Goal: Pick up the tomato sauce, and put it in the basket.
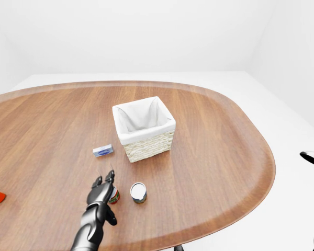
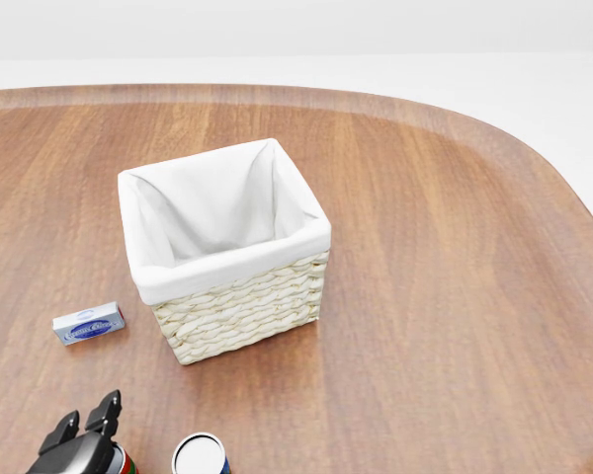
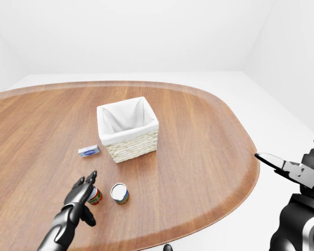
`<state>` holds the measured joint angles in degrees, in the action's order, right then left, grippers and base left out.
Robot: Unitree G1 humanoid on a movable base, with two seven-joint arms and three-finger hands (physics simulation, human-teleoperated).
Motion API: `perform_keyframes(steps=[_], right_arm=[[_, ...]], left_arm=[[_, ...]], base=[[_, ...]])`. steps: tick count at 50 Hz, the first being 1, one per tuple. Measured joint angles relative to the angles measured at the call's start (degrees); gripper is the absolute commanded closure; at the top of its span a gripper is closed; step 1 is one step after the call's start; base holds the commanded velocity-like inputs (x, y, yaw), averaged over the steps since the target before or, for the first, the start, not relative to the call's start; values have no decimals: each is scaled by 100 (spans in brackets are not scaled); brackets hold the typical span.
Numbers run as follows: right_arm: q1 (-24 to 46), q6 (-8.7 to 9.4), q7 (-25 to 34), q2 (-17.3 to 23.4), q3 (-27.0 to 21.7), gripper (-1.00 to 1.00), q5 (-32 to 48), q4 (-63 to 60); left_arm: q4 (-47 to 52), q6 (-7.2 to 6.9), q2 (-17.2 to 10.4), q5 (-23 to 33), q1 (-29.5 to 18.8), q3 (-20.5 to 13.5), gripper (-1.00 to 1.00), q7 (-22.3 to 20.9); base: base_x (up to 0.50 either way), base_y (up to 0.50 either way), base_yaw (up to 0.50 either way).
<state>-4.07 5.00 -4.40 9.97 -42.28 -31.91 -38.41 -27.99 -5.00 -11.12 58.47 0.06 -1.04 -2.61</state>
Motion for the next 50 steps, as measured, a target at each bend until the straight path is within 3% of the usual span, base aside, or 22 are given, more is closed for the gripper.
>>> perform_keyframes(steps=[1,2,3,4,10,17,30,35,43,47,50], right_arm=[[0,0,0,1,-1,-100,0,1],[0,0,1,1,-1,-100,-1,2],[0,0,2,1,-2,-100,0,3],[1,0,2,1,-1,-100,0,4],[0,0,4,-1,4,-100,5,10],[1,0,10,-5,14,-100,16,23],[3,0,7,-1,17,-100,6,7],[3,0,9,-4,21,-100,5,5],[6,0,17,-7,34,-100,10,17],[3,0,20,-11,41,-100,13,18],[0,0,19,-12,43,-100,14,12]], left_arm=[[-24,0,-2,-8,-8,6,-100,9],[-44,0,-4,-20,-15,11,-57,13],[-60,0,-6,-30,-22,14,36,19],[-59,0,-11,-44,-36,7,100,45],[79,0,-34,-87,-130,-11,100,157],[-50,1,-21,-272,-123,15,100,-95],[246,0,-7,-261,0,-4,100,-151],[1142,0,49,-281,237,-178,100,-470],[2725,0,10,-459,203,-860,100,-1152],[3310,0,-247,-464,-186,-1162,100,-1720],[3483,0,-673,-432,-822,-1320,100,-2259]], base=[[0,0,0],[0,0,0],[0,0,0],[0,0,0],[0,0,0],[0,0,0],[0,0,0],[0,0,0],[0,0,0],[0,0,0],[0,0,0]])
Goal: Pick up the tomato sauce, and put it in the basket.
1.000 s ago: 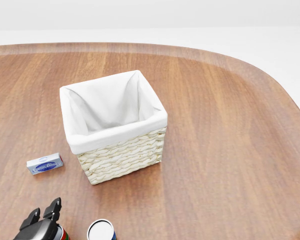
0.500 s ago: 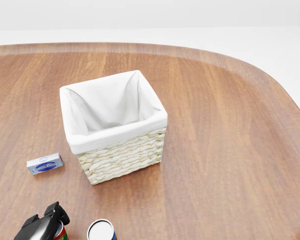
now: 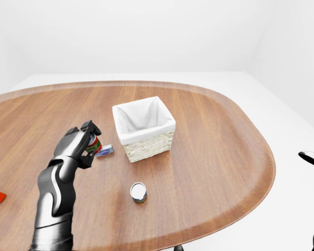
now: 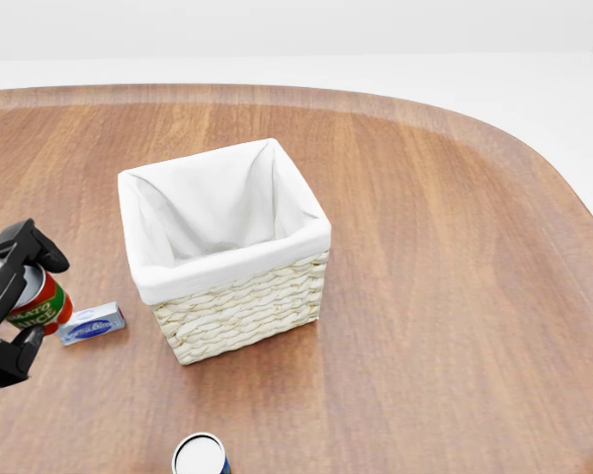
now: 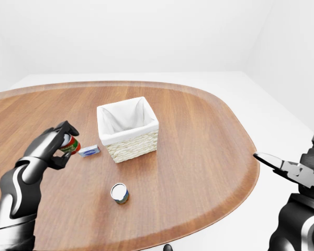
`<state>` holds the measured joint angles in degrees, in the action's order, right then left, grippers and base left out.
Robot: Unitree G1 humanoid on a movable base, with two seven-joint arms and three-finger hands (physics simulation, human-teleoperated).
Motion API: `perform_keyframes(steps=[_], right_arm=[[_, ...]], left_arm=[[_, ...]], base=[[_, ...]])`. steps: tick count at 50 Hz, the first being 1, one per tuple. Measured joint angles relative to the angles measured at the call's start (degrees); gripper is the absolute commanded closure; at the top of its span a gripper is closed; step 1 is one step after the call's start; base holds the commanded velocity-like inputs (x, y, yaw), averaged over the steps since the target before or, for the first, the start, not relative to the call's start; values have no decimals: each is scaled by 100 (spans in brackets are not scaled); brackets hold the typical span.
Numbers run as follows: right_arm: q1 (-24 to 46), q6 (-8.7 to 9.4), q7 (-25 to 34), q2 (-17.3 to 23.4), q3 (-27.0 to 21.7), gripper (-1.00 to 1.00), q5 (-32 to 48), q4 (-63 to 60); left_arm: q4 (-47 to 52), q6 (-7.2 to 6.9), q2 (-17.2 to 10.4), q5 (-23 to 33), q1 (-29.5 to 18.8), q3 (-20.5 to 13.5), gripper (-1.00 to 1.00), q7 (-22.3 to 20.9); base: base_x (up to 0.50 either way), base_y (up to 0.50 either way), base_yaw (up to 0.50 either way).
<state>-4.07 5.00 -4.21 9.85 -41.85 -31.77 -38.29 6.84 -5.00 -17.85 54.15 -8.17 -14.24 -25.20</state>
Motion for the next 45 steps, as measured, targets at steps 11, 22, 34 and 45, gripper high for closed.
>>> perform_keyframes(steps=[11,22,34,45], right_arm=[[-2,0,10,-13,21,-100,22,9],[4,0,12,-7,27,-100,6,-2],[25,0,29,-13,90,-100,36,39],[33,0,-10,26,41,-100,-38,-36]], left_arm=[[-2150,0,-1425,680,-3689,532,100,-1010],[-5682,0,-1321,1486,-7211,1101,100,-280],[-7509,0,-640,1193,-8524,1184,100,633],[-8110,0,-101,1102,-8459,1417,100,1051]], base=[[0,0,0],[0,0,0],[0,0,0],[0,0,0]])
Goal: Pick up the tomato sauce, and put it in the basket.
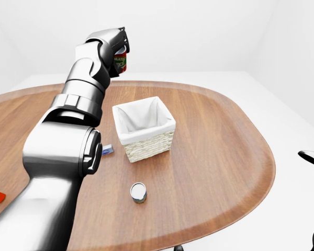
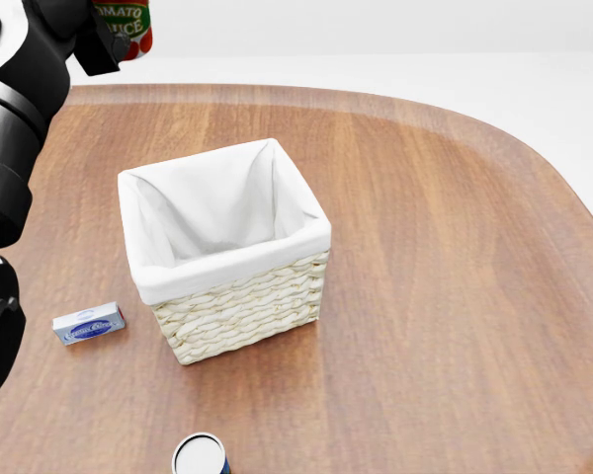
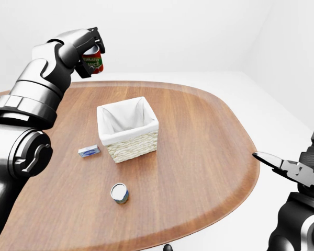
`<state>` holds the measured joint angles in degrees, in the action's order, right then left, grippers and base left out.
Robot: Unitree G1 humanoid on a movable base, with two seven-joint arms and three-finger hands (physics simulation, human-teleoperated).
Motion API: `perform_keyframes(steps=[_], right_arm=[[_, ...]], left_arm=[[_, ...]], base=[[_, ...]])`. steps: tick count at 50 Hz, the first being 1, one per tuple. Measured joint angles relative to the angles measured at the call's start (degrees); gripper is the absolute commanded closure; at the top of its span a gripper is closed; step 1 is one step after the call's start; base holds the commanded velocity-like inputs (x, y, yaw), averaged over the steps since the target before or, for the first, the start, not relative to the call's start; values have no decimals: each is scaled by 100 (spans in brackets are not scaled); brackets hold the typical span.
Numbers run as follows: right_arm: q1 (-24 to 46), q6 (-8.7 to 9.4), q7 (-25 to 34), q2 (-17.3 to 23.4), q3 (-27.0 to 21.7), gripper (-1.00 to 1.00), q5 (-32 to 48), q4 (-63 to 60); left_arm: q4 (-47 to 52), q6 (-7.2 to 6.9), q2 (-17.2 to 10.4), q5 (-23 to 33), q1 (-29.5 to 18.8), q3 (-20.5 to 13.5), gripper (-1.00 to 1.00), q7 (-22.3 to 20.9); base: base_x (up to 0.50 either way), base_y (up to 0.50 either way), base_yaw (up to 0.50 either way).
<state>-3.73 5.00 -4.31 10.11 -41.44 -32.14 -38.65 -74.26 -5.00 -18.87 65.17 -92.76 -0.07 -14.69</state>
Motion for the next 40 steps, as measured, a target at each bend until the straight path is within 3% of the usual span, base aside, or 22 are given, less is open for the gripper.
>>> perform_keyframes(steps=[21,40], right_arm=[[15,0,-15,17,-15,-100,-11,-38],[5,0,10,9,-16,-100,-7,3]], left_arm=[[-308,0,611,173,607,169,100,334],[-400,0,870,330,1353,233,100,714]], base=[[0,0,0],[0,0,0]])
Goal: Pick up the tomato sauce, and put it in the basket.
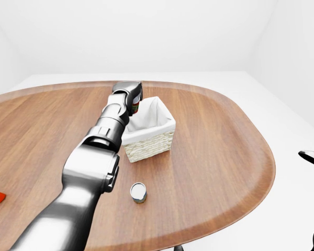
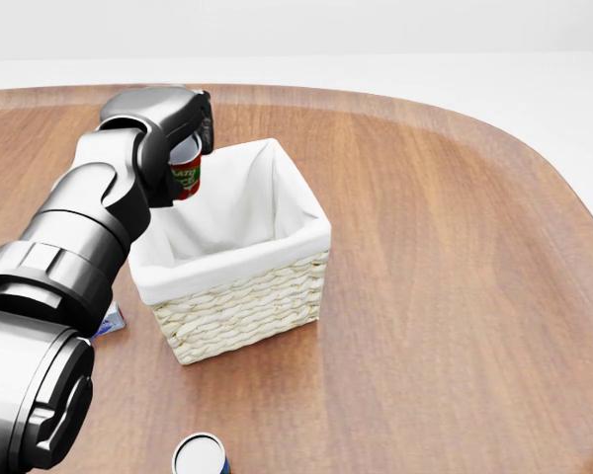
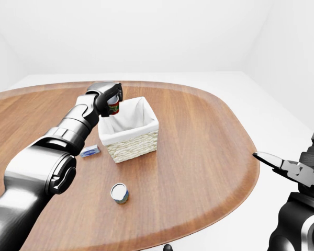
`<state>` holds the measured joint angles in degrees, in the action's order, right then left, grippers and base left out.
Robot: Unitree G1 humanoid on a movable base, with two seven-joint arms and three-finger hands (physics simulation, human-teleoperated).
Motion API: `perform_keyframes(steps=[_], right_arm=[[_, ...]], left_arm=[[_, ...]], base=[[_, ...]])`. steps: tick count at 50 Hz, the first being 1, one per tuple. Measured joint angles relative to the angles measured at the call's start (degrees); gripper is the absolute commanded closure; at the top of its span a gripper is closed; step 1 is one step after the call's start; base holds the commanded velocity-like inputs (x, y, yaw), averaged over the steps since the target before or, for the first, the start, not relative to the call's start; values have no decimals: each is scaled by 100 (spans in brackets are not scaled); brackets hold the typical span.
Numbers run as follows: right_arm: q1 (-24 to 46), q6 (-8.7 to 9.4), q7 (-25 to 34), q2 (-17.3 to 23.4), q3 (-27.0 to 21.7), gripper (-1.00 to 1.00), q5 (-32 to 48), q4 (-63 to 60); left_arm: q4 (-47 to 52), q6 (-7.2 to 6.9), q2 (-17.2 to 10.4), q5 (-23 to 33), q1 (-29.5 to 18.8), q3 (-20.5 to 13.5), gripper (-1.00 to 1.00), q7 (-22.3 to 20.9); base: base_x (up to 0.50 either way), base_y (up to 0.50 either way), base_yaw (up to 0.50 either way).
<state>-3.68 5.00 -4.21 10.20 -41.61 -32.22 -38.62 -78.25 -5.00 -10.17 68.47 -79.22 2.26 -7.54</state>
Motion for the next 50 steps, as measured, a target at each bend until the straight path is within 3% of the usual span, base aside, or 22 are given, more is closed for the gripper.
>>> perform_keyframes(steps=[22,23,24,50], right_arm=[[-8,0,14,-1,-20,-100,-21,28],[-7,0,15,-1,-20,-100,-21,31],[-7,0,16,0,-19,-100,-21,35],[-6,0,0,-3,10,-100,-10,24]], left_arm=[[-23,0,137,-170,394,-69,100,94],[-23,0,138,-172,398,-67,91,100],[-22,0,138,-177,400,-63,-100,109],[14,0,85,-118,362,-83,-100,347]], base=[[0,0,0],[0,0,0],[0,0,0],[0,0,0]])
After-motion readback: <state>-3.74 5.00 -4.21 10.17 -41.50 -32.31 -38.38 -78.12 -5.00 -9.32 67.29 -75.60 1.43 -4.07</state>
